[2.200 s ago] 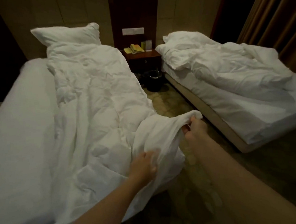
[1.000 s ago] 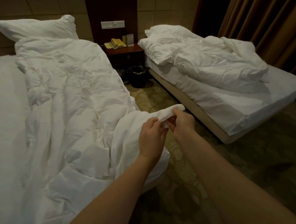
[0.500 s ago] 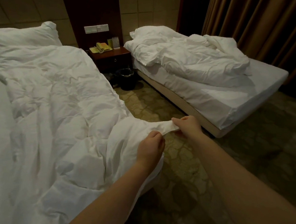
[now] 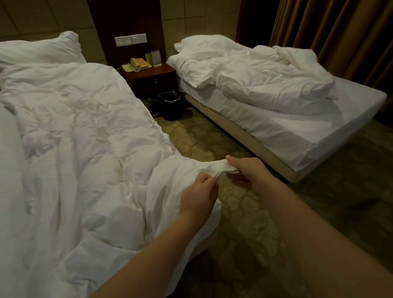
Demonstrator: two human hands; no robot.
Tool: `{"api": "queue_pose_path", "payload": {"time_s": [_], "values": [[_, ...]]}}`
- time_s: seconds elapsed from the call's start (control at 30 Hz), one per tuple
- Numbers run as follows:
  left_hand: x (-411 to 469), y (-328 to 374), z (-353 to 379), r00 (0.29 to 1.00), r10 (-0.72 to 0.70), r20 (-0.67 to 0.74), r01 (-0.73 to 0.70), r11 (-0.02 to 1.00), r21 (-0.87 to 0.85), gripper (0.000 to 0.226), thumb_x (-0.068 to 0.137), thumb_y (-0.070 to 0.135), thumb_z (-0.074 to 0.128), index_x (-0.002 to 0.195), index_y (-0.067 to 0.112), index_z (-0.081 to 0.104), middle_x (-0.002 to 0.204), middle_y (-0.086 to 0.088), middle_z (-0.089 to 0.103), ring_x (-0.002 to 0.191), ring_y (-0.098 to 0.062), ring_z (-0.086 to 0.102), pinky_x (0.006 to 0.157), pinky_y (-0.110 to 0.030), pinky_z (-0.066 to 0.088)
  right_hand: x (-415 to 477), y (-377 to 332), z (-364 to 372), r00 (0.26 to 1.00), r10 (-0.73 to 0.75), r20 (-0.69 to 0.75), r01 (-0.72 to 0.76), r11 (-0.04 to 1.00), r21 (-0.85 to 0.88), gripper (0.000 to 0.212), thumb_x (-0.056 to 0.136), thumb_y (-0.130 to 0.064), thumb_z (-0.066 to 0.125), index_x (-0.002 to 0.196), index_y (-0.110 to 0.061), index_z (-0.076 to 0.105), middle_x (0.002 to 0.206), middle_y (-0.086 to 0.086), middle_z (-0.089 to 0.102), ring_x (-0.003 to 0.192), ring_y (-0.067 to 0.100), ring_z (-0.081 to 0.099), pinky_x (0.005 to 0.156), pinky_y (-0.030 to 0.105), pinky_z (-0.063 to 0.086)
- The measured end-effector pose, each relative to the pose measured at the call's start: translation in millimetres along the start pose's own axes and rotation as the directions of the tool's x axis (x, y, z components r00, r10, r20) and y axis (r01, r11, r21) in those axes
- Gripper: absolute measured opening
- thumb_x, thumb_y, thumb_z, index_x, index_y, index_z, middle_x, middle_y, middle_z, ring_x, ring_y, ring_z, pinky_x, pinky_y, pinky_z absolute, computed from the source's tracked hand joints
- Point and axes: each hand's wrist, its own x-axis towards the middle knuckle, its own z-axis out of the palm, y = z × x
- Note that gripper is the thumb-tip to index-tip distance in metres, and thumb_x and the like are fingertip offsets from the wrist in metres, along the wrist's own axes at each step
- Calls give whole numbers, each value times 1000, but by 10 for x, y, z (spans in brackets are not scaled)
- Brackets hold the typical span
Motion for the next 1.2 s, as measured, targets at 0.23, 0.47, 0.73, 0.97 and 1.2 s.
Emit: {"api": "queue_pose_path", "payload": {"time_s": [0.23,0.47,0.73,0.97,1.2], "values": [[2,23,-76,995,51,81,-55,997,53,17,95,18,53,100,8,65,100,-5,61,71,-20,58,60,-28,48,13,-126,57,992,-119,-50,112,985,-133,22,89,-23,65,104,-7,61,103,9,62,77,15,58,52,20,44],[-91,48,6,987,144,72,-152,982,110,9,81,15,66,89,11,67,81,-5,63,54,-16,57,42,-28,51,37,-205,11,991,-136,15,136,960,-244,42,81,-30,75,113,-4,63,102,11,65,81,19,64,60,23,53],[46,185,53,995,86,56,-92,988,120,8,88,17,61,89,9,64,88,-5,61,62,-12,50,49,-23,39,45,-153,-99,992,-120,-37,108,963,-245,46,94,-35,58,119,4,59,115,19,62,101,28,63,83,34,55],[82,221,102,983,182,-12,-179,977,117,24,86,22,48,73,10,64,70,-3,61,50,-14,54,43,-20,38,32,-45,-329,978,-204,-42,190,957,-219,25,80,-30,76,78,-8,64,82,9,65,67,13,60,56,21,47],[111,243,100,985,167,51,-171,981,94,14,74,5,77,73,8,64,69,-6,61,49,-17,54,44,-21,38,-4,-14,-350,946,-318,-60,287,911,-295,30,83,-29,73,65,-12,55,68,1,58,61,9,55,51,16,40]]}}
